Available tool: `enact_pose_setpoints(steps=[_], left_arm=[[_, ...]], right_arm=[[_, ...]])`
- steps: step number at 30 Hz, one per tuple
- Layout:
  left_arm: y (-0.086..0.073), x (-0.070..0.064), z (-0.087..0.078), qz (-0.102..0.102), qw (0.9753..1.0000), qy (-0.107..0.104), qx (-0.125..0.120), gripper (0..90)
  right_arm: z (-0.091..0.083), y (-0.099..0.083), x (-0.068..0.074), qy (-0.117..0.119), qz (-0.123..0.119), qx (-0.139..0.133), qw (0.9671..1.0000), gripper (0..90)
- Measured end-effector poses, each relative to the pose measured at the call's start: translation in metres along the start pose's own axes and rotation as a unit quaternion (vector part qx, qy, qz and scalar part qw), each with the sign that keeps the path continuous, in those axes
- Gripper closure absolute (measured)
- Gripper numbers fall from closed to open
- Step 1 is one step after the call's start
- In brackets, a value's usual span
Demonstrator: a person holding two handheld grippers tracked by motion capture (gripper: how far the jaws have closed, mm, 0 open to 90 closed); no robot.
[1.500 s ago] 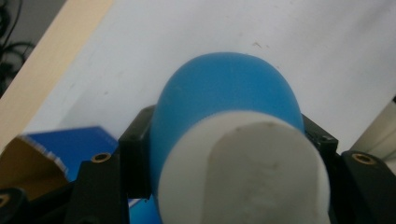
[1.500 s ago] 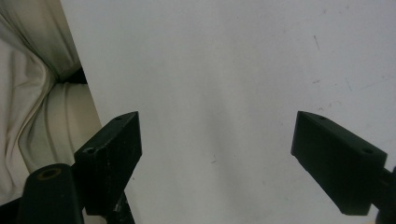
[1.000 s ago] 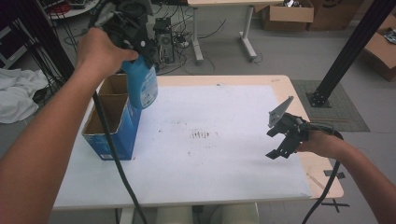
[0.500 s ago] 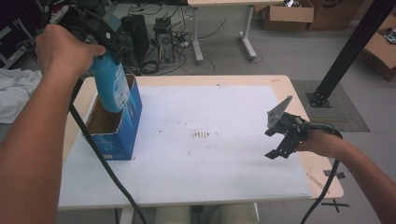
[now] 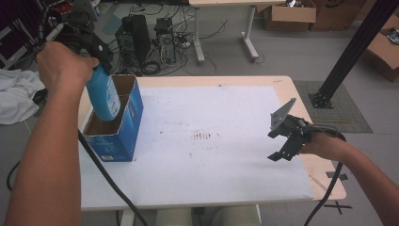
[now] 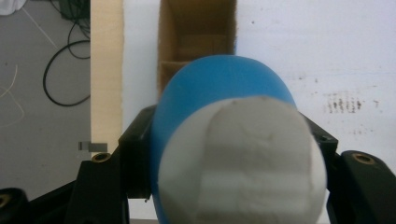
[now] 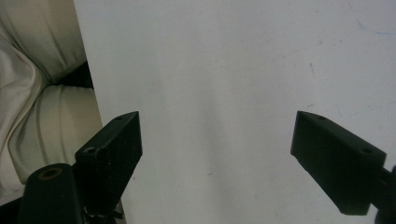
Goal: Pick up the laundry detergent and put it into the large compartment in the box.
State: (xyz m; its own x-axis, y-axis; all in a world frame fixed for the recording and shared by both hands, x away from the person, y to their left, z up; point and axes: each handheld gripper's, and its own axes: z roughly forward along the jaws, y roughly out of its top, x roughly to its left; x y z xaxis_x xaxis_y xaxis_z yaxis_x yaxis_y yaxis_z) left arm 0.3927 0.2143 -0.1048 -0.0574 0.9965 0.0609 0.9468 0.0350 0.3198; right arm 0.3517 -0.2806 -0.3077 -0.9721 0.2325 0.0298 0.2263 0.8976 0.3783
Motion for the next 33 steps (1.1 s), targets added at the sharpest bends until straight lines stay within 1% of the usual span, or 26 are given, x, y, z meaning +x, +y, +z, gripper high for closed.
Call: enact_pose_setpoints(steps=[1, 2, 5, 10, 15, 17, 20, 23, 27, 32, 33], left_arm=[[-0.001, 0.001, 0.003, -0.003, 1.0, 0.001, 0.0, 38.0], [-0.002, 0.004, 0.009, -0.005, 1.0, 0.003, -0.002, 38.0], [-0.004, 0.007, 0.018, -0.003, 1.0, 0.006, -0.001, 38.0], [-0.008, 0.013, 0.036, -0.004, 1.0, 0.002, 0.003, 38.0], [-0.011, 0.016, 0.058, 0.002, 0.9999, 0.001, 0.014, 38.0], [-0.013, 0.017, 0.068, 0.002, 0.9998, -0.001, 0.021, 38.0], [-0.014, 0.017, 0.081, 0.005, 0.9994, -0.004, 0.033, 38.0], [-0.016, 0.015, 0.094, 0.011, 0.9992, -0.006, 0.038, 38.0], [-0.018, 0.013, 0.107, 0.016, 0.999, -0.01, 0.04, 38.0], [-0.023, 0.01, 0.124, 0.022, 0.9992, -0.005, 0.033, 38.0], [-0.024, 0.01, 0.128, 0.024, 0.999, -0.004, 0.036, 38.0]], right_arm=[[0.0, -0.001, -0.001, 0.0, 0.001, -0.001, 1.0, 16.5], [0.0, -0.002, -0.001, -0.001, 0.0, -0.002, 1.0, 16.5], [0.0, -0.003, -0.001, 0.0, 0.002, -0.001, 1.0, 16.4], [0.001, -0.003, -0.002, 0.001, 0.003, 0.0, 1.0, 16.4], [0.002, -0.003, -0.003, -0.001, 0.005, 0.001, 1.0, 16.4], [0.003, -0.003, -0.004, -0.001, 0.007, 0.001, 1.0, 16.4], [0.003, -0.004, -0.004, 0.0, 0.009, 0.004, 0.9999, 16.4], [0.004, -0.004, -0.005, -0.001, 0.011, 0.005, 0.9999, 16.4], [0.005, -0.004, -0.006, -0.001, 0.014, 0.007, 0.9999, 16.4], [0.006, -0.004, -0.006, 0.001, 0.015, 0.009, 0.9999, 16.4], [0.007, -0.005, -0.006, 0.001, 0.016, 0.009, 0.9998, 16.4]])
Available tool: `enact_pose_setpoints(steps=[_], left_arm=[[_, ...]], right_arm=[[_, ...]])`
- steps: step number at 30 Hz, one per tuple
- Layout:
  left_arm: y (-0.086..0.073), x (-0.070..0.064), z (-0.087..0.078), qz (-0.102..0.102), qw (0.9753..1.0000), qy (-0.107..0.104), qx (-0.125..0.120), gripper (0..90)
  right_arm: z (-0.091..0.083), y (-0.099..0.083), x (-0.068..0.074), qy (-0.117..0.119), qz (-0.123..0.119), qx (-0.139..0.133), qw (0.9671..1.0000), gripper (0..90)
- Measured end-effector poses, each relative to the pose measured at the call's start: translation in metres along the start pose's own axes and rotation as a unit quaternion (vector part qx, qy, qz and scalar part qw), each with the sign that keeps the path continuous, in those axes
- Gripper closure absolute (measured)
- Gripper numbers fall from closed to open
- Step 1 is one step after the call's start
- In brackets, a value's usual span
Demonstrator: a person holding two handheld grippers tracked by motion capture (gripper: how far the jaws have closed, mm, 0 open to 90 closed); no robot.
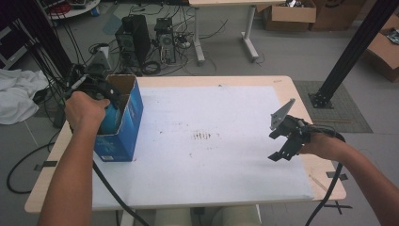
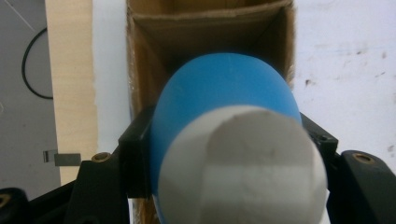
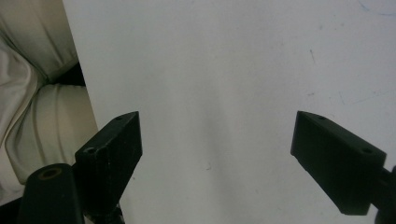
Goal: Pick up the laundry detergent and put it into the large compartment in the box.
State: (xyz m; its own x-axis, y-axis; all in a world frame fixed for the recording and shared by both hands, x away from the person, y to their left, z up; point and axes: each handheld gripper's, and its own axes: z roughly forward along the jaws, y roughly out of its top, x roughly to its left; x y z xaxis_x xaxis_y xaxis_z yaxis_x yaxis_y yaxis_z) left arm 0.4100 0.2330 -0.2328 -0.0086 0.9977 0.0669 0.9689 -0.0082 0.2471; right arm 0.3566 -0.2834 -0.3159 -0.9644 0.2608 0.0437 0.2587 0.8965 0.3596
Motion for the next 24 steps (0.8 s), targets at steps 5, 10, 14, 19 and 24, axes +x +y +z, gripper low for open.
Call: enact_pose_setpoints(steps=[5, 10, 14, 19, 24], left_arm=[[-0.003, 0.0, 0.015, 0.0, 1.0, 0.005, -0.002, 38.0], [-0.005, 0.001, 0.03, 0.006, 1.0, 0.0, -0.001, 38.0], [-0.006, 0.0, 0.038, 0.016, 0.9999, 0.001, 0.005, 38.0], [-0.006, 0.001, 0.047, 0.018, 0.9998, 0.002, 0.012, 37.9], [-0.006, 0.002, 0.052, 0.016, 0.9998, -0.002, 0.011, 37.9]], right_arm=[[0.001, -0.002, -0.001, 0.001, 0.003, 0.001, 1.0, 16.4], [0.001, -0.003, -0.002, 0.0, 0.004, 0.001, 1.0, 16.4], [0.002, -0.004, -0.002, 0.001, 0.005, 0.001, 1.0, 16.3], [0.003, -0.006, -0.004, 0.001, 0.009, 0.003, 1.0, 16.3], [0.005, -0.007, -0.005, 0.003, 0.012, 0.004, 0.9999, 16.2]])
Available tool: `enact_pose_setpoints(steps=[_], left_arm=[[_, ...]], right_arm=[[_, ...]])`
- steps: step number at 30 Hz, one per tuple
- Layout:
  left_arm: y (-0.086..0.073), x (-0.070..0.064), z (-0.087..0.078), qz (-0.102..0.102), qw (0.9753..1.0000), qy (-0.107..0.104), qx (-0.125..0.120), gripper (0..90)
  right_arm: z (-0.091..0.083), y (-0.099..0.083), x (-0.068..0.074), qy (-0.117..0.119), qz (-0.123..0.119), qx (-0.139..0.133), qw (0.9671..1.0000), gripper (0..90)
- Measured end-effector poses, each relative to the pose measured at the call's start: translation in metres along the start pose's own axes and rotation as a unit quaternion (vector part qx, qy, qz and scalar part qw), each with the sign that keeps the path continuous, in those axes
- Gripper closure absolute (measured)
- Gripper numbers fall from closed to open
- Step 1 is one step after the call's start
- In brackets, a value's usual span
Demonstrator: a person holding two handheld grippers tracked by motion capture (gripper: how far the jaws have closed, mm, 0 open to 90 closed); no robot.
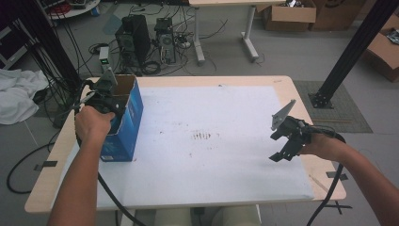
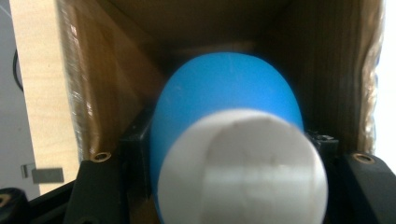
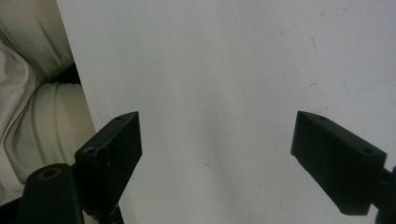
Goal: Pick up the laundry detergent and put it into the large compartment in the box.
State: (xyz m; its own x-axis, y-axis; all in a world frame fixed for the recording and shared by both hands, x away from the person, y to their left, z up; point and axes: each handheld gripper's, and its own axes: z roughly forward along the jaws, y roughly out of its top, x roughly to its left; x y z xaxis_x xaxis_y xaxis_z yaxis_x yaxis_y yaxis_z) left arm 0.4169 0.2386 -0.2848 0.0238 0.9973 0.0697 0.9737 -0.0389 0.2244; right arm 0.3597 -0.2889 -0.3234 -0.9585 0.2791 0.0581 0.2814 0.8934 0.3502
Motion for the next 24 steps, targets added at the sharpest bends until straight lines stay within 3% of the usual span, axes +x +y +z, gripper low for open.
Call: enact_pose_setpoints(steps=[11, 24], left_arm=[[-0.0008, 0.0074, 0.0009, -0.006, 0.9998, -0.016, 0.012, 37.3], [-0.0014, 0.0102, 0.0016, -0.011, 0.9995, -0.027, 0.009, 34.2]], right_arm=[[0.0027, 0.0033, 0.0008, 0.003, -0.003, 0.002, 1.0, 16.2], [0.0028, 0.0029, 0.0017, 0.003, -0.004, 0.004, 1.0, 16.3]])
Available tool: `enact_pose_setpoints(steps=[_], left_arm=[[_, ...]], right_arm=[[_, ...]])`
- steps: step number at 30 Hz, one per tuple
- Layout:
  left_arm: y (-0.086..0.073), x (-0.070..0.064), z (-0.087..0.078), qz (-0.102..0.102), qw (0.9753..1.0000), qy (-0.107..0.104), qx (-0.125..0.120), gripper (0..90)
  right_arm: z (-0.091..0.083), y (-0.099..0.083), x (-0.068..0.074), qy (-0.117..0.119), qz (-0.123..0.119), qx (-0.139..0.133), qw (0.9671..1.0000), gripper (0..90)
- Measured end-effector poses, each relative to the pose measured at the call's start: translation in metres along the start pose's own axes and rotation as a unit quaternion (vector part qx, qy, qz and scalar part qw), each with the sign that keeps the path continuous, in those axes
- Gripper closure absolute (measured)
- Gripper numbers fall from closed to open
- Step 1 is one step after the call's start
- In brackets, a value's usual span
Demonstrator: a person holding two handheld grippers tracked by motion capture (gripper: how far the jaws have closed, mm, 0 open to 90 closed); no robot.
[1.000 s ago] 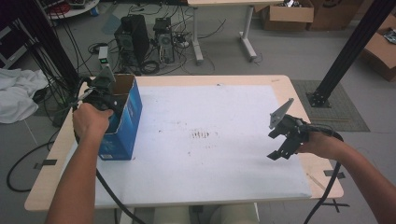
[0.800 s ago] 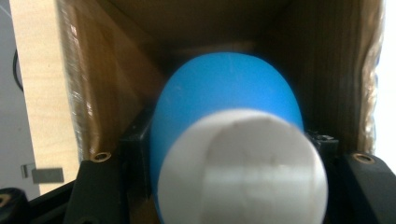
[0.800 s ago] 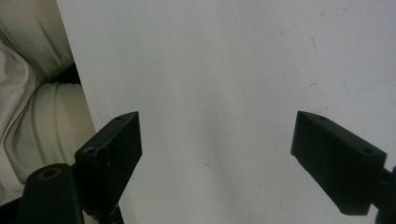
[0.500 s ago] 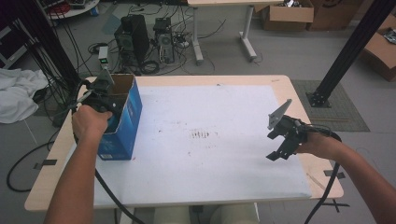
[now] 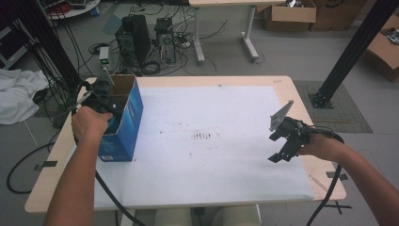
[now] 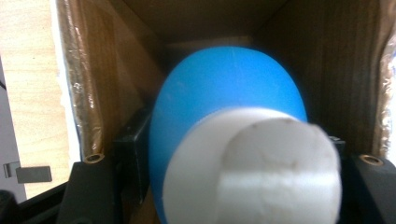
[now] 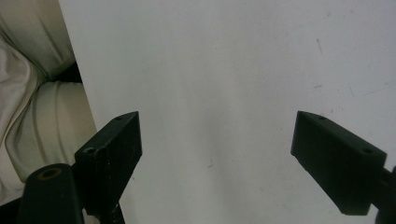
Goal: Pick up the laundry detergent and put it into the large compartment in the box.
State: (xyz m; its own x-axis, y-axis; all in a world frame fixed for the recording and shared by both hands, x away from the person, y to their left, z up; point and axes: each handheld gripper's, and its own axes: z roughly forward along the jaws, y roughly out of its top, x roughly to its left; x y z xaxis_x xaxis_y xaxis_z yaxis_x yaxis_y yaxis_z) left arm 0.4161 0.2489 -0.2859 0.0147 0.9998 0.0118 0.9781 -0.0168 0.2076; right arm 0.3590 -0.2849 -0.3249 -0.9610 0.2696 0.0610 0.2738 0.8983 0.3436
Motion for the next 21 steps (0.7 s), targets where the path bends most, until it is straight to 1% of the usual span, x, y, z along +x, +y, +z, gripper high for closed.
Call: enact_pose_setpoints(steps=[5, 12, 17, 21], left_arm=[[0.0, 0.001, -0.003, -0.003, 0.9999, -0.009, -0.007, 31.6], [-0.001, 0.001, -0.006, -0.003, 0.9999, -0.012, -0.011, 30.8], [-0.001, 0.002, -0.009, -0.009, 0.9997, -0.015, -0.018, 29.3], [-0.001, 0.001, -0.012, -0.008, 0.9996, -0.014, -0.022, 28.6]], right_arm=[[0.001, 0.001, 0.001, 0.001, -0.001, 0.001, 1.0, 16.3], [0.001, 0.002, 0.002, 0.0, -0.002, 0.001, 1.0, 16.3], [0.001, 0.002, 0.002, 0.0, -0.002, 0.002, 1.0, 16.3], [0.0, 0.002, 0.003, -0.001, -0.003, -0.001, 1.0, 16.3]])
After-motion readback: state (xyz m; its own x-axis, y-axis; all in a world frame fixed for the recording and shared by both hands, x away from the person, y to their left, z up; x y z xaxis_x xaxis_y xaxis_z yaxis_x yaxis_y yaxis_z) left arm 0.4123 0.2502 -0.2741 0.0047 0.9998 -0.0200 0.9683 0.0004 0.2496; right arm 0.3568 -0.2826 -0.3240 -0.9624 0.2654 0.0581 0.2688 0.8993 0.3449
